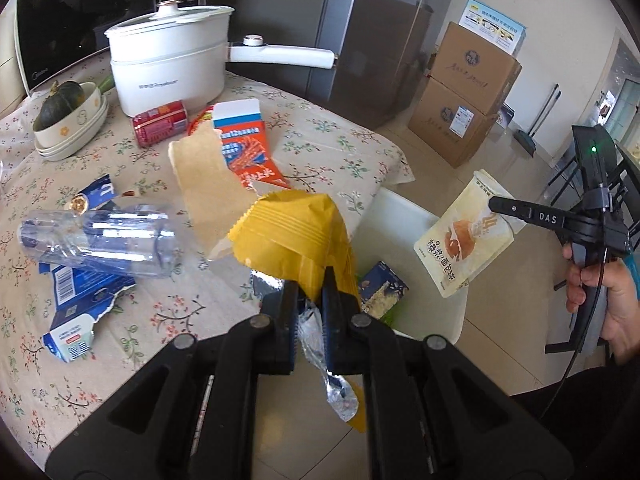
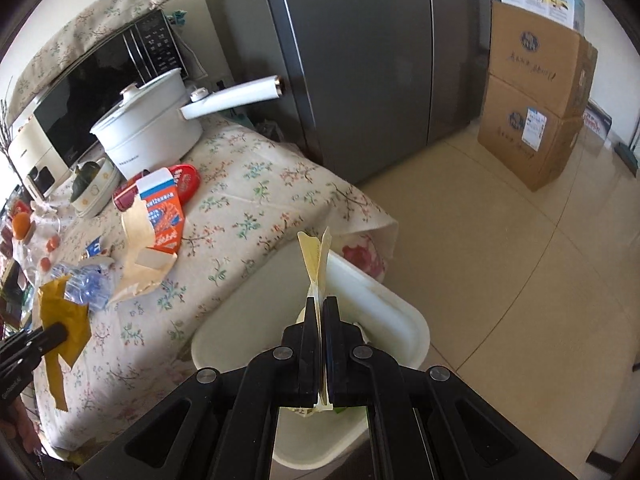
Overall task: Collect trash
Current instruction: 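Carry the wrapper and pouch over the white bin and open both grippers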
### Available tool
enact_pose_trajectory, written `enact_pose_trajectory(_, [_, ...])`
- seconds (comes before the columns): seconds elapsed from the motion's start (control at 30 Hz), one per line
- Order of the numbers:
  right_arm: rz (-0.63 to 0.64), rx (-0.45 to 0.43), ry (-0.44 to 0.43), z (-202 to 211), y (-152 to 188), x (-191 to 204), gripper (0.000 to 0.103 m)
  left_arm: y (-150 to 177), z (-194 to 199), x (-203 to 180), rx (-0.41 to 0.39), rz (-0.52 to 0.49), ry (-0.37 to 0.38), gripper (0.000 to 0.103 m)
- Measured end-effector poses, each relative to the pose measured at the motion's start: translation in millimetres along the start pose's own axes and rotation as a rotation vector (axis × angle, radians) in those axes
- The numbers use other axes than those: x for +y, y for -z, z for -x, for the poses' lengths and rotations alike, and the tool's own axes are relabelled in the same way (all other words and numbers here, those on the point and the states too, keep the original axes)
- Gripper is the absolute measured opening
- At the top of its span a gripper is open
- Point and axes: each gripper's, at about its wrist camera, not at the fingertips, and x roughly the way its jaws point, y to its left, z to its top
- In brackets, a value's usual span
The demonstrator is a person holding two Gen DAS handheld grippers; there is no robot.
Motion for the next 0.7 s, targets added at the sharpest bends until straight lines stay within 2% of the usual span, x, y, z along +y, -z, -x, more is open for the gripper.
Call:
enact_pose_trajectory(0.1, [-0.026,0.015,-0.01,-6,5,-13,0.003,2,-13,-17,0.017,-0.042,-0.001,0.011])
enact_pose_trajectory(0.23, [-0.06,0.041,-0.022,-15,9,-23,0.005,0,-31,-34,0.032,-0.042,0.024,0.011])
enact_pose_trajectory(0.33, [-0.068,0.059,-0.022,-16,11,-28,0.02,-1,-44,-46,0.044,-0.042,0.038,0.011])
enact_pose_trajectory(0.37, [-0.068,0.054,-0.015,-14,11,-29,0.032,-1,-47,-50,0.045,-0.042,0.044,0.011])
enact_pose_trajectory(0.4, [-0.069,0.046,-0.005,-12,12,-30,0.041,-1,-51,-53,0.046,-0.042,0.051,0.011])
enact_pose_trajectory(0.43, [-0.071,0.036,0.006,-8,13,-32,0.056,0,-54,-57,0.046,-0.045,0.054,0.011])
enact_pose_trajectory(0.47, [-0.071,0.027,0.013,-5,14,-33,0.06,0,-57,-60,0.047,-0.05,0.055,0.011])
enact_pose_trajectory(0.6, [-0.072,0.026,0.023,2,17,-38,0.061,0,-69,-72,0.054,-0.07,0.075,0.011])
enact_pose_trajectory(0.7, [-0.072,0.04,0.041,1,19,-41,0.066,-1,-78,-80,0.059,-0.088,0.102,0.011])
